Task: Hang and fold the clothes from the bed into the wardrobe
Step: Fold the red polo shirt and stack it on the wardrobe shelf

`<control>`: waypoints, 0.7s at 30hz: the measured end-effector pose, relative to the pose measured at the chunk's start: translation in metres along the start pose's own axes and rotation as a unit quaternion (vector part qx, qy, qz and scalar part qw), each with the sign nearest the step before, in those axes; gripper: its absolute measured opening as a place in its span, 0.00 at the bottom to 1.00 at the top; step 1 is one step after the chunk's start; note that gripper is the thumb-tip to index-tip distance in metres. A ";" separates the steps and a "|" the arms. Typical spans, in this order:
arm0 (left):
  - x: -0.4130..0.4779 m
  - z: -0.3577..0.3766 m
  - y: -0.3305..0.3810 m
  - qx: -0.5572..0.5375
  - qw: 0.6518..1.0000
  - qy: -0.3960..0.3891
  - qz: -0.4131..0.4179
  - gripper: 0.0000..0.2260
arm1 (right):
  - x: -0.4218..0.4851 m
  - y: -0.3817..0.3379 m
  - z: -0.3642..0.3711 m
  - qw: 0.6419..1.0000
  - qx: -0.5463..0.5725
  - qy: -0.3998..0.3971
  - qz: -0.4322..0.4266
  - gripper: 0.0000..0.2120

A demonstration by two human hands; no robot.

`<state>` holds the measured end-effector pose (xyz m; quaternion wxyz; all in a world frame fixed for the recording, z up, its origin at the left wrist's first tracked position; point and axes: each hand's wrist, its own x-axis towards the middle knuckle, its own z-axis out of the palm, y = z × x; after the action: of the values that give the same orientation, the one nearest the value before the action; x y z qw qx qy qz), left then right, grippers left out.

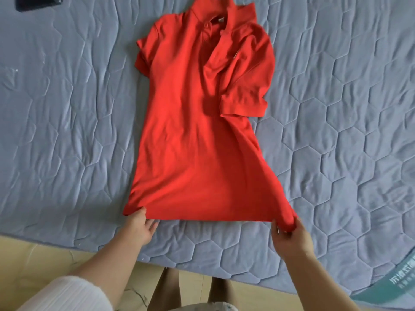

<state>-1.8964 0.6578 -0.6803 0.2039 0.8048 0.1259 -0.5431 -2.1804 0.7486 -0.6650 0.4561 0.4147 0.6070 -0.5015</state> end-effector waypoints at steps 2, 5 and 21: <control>-0.004 0.003 0.001 -0.017 1.000 -0.010 -0.004 0.17 | 0.009 -0.009 -0.014 0.998 0.062 -0.018 -0.007 0.13; -0.007 0.011 -0.001 -0.010 1.000 -0.027 -0.011 0.18 | 0.007 -0.004 -0.012 1.000 0.006 0.015 -0.018 0.05; -0.006 0.004 -0.003 0.100 0.991 -0.024 0.084 0.09 | 0.027 0.005 0.012 0.996 -0.031 0.083 -0.034 0.07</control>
<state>-1.9033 0.6581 -0.6768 0.1697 0.8158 -0.0017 -0.5528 -2.1801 0.7386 -0.6929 0.3995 0.4193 0.6717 -0.4620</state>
